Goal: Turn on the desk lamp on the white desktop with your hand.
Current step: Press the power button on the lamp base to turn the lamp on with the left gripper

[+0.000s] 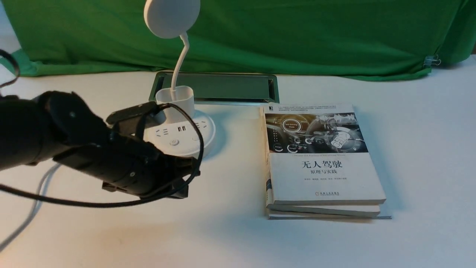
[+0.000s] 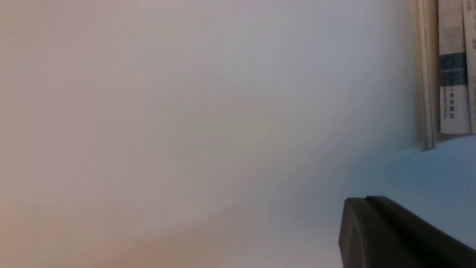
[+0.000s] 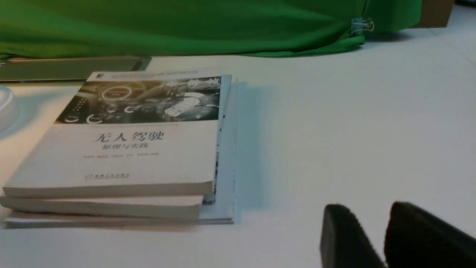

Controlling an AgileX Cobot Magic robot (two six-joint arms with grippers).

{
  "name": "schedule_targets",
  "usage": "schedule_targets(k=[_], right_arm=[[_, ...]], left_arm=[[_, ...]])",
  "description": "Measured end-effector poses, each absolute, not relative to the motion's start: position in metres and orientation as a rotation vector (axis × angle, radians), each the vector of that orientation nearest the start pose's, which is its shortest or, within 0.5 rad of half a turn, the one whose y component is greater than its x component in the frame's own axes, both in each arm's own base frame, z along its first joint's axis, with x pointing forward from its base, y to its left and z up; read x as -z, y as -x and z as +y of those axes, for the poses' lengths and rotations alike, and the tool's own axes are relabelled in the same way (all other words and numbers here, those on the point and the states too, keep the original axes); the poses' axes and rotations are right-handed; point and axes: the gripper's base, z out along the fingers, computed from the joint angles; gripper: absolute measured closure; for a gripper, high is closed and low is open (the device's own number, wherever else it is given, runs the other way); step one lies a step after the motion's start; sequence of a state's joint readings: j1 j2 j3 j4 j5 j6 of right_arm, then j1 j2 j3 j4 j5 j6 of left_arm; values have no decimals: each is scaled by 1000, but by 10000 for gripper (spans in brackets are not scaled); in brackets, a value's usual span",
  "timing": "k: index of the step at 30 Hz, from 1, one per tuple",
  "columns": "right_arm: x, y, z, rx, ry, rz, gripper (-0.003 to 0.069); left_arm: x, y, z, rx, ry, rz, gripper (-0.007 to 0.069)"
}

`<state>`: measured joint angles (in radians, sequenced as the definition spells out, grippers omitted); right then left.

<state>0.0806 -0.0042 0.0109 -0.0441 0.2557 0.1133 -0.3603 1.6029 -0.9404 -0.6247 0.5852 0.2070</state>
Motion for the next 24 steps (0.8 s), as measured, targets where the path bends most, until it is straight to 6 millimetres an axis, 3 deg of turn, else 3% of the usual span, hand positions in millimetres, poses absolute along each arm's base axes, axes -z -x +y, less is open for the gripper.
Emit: schedule_targets(k=[3, 13, 19, 24], right_arm=[[-187, -55, 3, -101, 0, 1747, 418], [-187, -55, 3, -101, 0, 1747, 418], [-187, -55, 3, -101, 0, 1747, 418], [-187, -55, 3, -101, 0, 1747, 418]], left_arm=[[-208, -293, -146, 646, -198, 2714, 629], [-214, -371, -166, 477, -273, 2622, 629], [-210, -400, -168, 347, -329, 2525, 629], [-205, -407, -168, 322, -322, 2473, 629]])
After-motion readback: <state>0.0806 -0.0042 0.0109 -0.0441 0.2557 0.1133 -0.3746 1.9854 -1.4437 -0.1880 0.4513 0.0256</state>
